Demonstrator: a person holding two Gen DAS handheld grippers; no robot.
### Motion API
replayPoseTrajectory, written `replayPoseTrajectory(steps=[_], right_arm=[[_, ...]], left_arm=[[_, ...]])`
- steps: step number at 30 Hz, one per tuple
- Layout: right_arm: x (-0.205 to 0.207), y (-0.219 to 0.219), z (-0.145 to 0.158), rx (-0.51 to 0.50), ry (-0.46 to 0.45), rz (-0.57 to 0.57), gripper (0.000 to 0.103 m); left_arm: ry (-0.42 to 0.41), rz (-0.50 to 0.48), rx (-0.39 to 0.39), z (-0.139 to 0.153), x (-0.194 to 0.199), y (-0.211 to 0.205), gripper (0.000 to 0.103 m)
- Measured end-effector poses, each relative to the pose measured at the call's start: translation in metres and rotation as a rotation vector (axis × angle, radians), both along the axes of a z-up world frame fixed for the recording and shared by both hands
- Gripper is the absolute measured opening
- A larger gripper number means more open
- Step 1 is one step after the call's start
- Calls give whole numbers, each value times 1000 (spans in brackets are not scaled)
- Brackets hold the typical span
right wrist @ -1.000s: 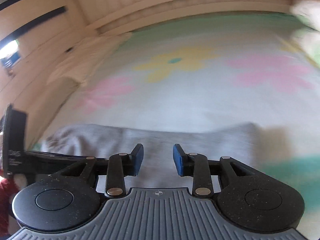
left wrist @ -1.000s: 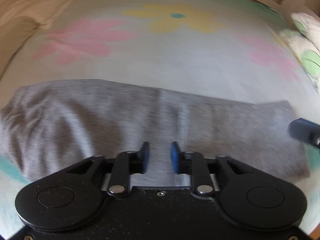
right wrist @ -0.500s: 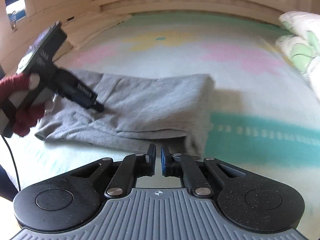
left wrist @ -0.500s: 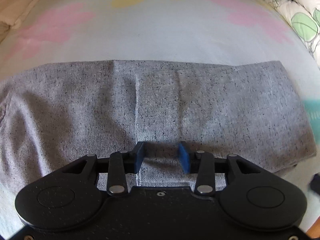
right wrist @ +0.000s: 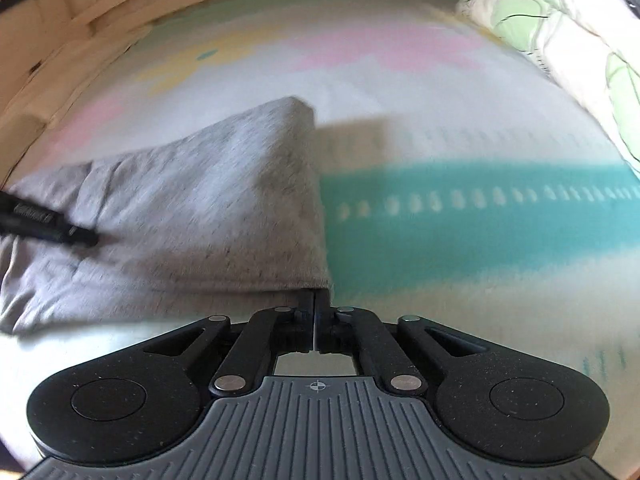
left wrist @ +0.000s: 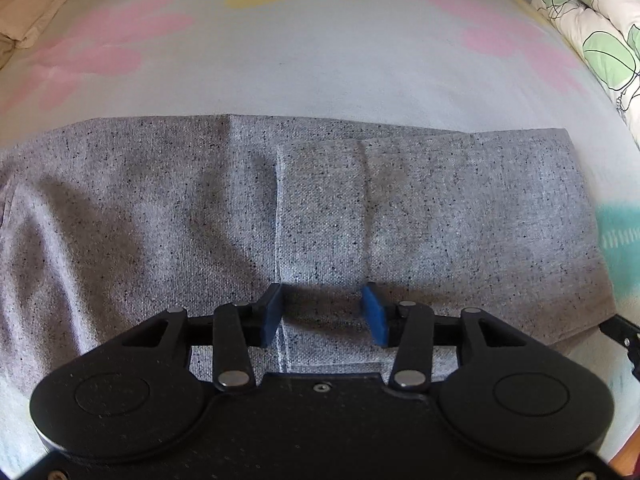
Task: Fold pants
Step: 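Lift the leg end with the right gripper and fold it over the bundle, then open the right gripper and release the folded leg end onto the sweatpants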
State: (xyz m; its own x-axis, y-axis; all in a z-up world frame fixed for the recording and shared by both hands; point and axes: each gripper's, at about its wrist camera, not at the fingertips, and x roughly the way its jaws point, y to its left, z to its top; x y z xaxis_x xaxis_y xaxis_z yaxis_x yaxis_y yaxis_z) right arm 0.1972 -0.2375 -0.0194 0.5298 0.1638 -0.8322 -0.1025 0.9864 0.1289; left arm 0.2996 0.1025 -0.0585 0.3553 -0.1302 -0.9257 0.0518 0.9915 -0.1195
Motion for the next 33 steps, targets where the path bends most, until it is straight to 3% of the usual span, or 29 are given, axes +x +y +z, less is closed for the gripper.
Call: replayPoseTrajectory(steps=[3,5,9,13,14,16,19,23,28,30,33], right_arm=[[-7,-14,24,115,5,-34,5],[-7,-19,40,170,-43,-54,5],[21,-4,56,156,-123,1,5],[57,14,28,183,-28,32,5],[65,14,15,162,16,13,5],[73,14,-9,18,93,-53,0],[71,3,1,108,75,-134,3],[75,21,36,66,-104,-51,5],[115,19,13,99,-35,-113,5],[126,18,-6,78,24,-130,0],[131,16,-12,95,23,-151,0]], left_arm=[[-7,-8,2,0,0,0,54],[-10,-8,0,0,0,0,54],[-16,-10,12,0,-2,-4,54],[-17,-8,10,2,-3,-5,54],[-17,-10,8,2,-3,-5,54],[-17,-13,2,2,-2,-4,54],[-9,-5,-13,1,-2,0,56],[1,4,-26,2,-1,3,56],[-12,3,-2,3,-3,-1,56],[-25,-9,12,3,-7,-4,57],[-38,-24,18,3,-12,-6,57]])
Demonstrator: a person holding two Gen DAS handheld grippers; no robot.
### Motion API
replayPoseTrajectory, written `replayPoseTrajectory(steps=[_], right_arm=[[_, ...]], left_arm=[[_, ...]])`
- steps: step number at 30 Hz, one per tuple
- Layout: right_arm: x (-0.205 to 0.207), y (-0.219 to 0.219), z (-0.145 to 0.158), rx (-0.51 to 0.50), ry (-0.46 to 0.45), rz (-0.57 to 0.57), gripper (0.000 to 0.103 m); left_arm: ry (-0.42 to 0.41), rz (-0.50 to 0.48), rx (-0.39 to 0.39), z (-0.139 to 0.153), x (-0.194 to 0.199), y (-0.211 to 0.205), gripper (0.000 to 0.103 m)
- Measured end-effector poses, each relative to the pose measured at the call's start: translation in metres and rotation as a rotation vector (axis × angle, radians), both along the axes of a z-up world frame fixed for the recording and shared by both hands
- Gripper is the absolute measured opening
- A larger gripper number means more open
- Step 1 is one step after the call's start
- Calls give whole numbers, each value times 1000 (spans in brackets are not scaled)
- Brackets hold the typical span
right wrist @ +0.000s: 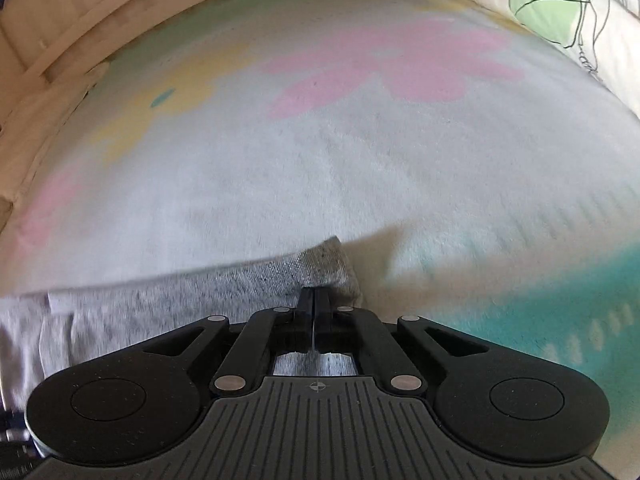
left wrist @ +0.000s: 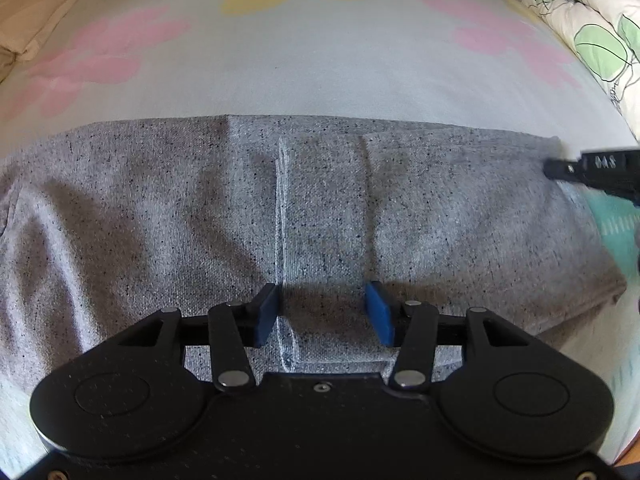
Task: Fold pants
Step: 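Open the right gripper and release the folded leg end onto the sweatpants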
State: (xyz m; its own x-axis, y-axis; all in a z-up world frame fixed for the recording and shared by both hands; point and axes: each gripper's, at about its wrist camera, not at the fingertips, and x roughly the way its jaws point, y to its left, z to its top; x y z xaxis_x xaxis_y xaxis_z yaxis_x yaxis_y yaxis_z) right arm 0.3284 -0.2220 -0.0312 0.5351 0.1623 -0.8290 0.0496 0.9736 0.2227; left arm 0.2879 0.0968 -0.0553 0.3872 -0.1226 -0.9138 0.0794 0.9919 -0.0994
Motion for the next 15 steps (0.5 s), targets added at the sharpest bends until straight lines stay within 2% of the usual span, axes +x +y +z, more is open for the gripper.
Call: replayPoseTrajectory(steps=[2,4,5,9,13,15], right_arm=[[0,6,6,-41,-2,16,0],[-6,15,17,-102,-41,48,1],[-6,17,23,-110,-60,54,6],[-24,38,44,-53,-101,96,6],[-43,69,54,25,-96,193,7],[-52,88,56,52,-87,242,8]], left_arm=[[-3,-7,-5,0,-3,1,57],[-1,-13,-24,3,-7,5,57],[6,-10,-45,4,-10,9,57],[-15,52,-105,19,-18,42,56],[-100,138,-29,40,-23,74,56],[-132,185,11,48,-25,93,60]])
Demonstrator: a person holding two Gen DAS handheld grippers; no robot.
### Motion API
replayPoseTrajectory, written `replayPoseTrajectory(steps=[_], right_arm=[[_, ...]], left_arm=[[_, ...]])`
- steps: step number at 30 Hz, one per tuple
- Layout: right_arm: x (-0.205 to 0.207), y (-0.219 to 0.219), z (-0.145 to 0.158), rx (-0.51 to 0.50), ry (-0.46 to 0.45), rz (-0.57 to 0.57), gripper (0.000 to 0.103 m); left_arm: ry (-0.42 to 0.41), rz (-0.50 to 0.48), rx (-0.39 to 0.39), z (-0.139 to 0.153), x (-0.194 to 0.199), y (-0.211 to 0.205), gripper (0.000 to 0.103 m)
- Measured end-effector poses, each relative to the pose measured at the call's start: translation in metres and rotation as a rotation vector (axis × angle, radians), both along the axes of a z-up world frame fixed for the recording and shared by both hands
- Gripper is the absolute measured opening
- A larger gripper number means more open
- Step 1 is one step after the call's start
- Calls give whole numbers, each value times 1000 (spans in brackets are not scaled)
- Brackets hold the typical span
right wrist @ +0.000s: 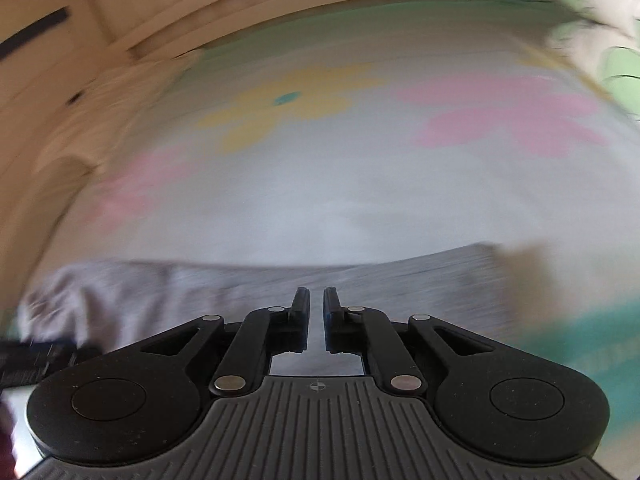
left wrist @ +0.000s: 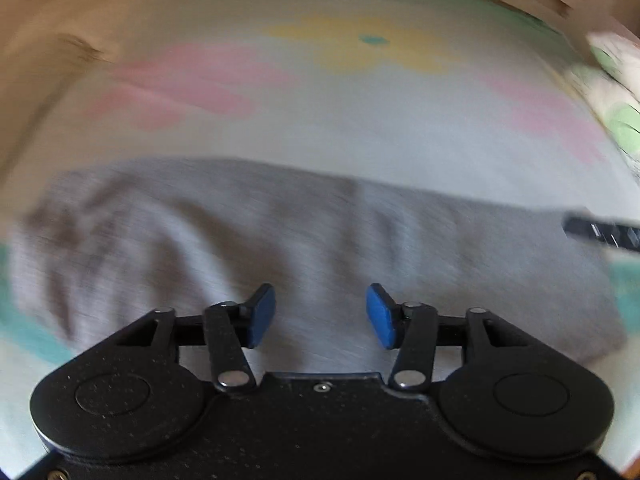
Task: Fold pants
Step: 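Open the right gripper and release the folded leg end onto the sweatpants, then grasp the sweatpants end with the left gripper and lift it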
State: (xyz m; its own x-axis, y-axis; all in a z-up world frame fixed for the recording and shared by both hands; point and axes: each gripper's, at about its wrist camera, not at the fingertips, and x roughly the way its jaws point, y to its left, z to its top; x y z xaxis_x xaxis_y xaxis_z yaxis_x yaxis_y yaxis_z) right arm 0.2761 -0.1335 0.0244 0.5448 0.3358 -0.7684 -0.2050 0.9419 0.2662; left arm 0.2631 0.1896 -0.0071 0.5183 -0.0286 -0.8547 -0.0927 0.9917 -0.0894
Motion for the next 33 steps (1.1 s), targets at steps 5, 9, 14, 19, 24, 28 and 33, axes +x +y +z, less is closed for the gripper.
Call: replayPoseTrajectory(steps=[5,9,14,19,24,28,33], right_arm=[[-13,50,-3,-9,25,130,17],[-14,84,-11,-36,54,192,17],[-15,111,-29,-95,120,226,19],[-21,120,-36,-121,112,238,29],[-23,129,-38,-150,99,268,37],[-23,132,-38,-163,96,283,38],[-18,133,-42,-142,109,275,38]], left_arm=[[-16,108,-2,5,-6,49,61],[0,178,-13,-2,-10,83,61],[18,224,22,-13,-15,114,61],[32,266,21,-26,-23,142,72],[29,269,-1,-28,-27,149,79],[13,283,-52,-23,-31,155,80],[16,366,-88,-24,-35,176,86]])
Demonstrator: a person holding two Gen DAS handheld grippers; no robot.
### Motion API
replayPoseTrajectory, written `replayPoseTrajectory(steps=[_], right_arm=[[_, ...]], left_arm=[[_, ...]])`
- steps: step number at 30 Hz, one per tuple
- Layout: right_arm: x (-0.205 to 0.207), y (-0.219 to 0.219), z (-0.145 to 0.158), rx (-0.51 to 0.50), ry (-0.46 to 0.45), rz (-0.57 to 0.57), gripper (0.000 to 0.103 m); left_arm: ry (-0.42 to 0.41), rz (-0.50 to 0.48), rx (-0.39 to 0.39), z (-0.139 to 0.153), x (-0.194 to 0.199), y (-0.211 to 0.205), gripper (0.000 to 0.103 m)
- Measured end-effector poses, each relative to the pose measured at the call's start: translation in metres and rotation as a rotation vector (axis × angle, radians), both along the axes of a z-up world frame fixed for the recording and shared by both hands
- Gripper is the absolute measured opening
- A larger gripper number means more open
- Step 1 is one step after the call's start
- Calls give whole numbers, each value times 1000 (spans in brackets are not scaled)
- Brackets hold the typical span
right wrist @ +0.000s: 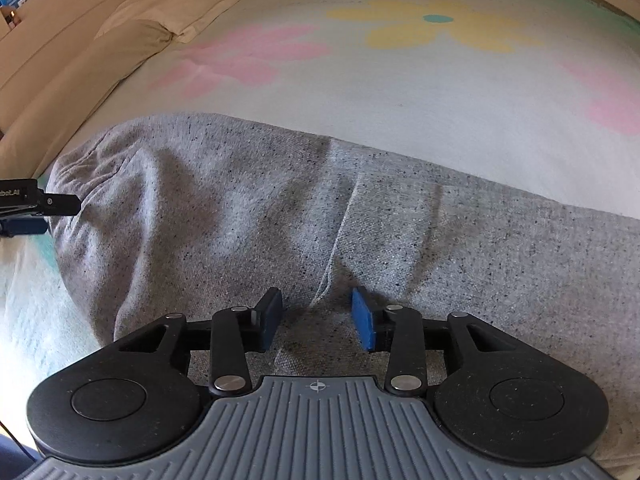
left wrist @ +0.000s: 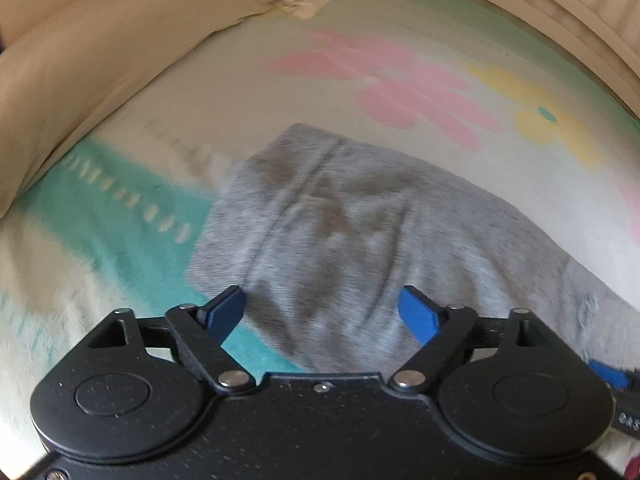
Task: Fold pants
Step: 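Grasp the sweatpants end with the left gripper and lift it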
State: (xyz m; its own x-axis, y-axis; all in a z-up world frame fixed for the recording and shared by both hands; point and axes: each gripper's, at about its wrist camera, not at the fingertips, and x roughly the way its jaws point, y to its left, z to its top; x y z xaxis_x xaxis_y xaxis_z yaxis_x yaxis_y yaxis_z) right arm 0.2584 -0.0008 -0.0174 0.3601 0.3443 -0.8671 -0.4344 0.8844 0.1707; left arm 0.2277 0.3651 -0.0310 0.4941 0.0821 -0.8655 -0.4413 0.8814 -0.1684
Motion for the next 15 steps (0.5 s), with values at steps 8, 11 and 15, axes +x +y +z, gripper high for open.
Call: replayPoseTrajectory(steps=[8,11,15], right_arm=[[1,-2,2,12,13,-6,38],[2,-3,3,21,20,-7,38],[1,-8,6,51,36,-10,37]], left_arm=[[10,147,-186,-30,-3,36,100],[-26,166,-192,-31,5,40,101],[-57,203,-180,-34,18,42,101]])
